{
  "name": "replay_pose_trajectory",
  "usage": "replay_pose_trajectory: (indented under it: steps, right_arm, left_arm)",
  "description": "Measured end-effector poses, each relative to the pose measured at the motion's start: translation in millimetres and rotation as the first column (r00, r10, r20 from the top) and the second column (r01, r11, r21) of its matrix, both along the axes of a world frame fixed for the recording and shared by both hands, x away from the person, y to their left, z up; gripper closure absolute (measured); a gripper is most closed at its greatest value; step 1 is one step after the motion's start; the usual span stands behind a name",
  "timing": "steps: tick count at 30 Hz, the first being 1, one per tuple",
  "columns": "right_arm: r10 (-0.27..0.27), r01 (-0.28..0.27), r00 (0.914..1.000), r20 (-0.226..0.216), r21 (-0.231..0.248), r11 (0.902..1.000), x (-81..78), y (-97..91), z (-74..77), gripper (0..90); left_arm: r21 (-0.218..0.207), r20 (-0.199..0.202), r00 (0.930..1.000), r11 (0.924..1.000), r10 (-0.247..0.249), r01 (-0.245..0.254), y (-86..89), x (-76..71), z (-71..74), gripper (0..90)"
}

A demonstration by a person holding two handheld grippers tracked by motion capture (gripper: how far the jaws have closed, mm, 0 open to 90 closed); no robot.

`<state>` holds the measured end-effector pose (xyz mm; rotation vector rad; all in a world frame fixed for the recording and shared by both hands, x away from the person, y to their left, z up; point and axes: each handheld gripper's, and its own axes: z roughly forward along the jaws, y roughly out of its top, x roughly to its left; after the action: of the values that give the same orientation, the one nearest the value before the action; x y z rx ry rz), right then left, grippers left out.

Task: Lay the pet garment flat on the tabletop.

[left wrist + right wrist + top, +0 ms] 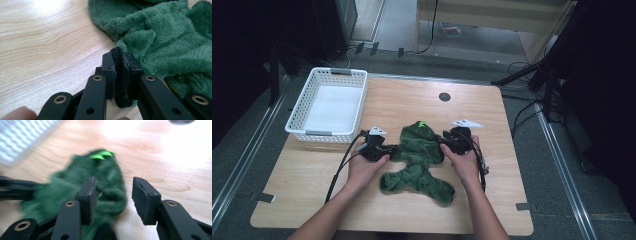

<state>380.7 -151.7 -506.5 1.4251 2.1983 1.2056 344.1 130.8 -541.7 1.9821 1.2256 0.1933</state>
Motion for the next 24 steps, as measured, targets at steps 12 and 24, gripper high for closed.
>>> replay_pose_trajectory:
  steps: [12, 24]
  right_arm:
    - [-0.13, 0.132, 0.9911, 0.031, -0.098, 0.9864, 27.4, -9.7, -21.5, 66.3]
    - [-0.069, 0.07, 0.997, 0.036, -0.029, 0.9971, 10.5, -10.6, -17.8, 53.9]
  left_arm:
    - [0.005, 0.007, 1.0, 1.0, 0.004, -0.004, 0.8, -0.8, -1.5, 80.7]
    - [-0.024, 0.034, 0.9984, 0.9987, 0.046, -0.045, 1.0, -5.8, 3.6, 64.4]
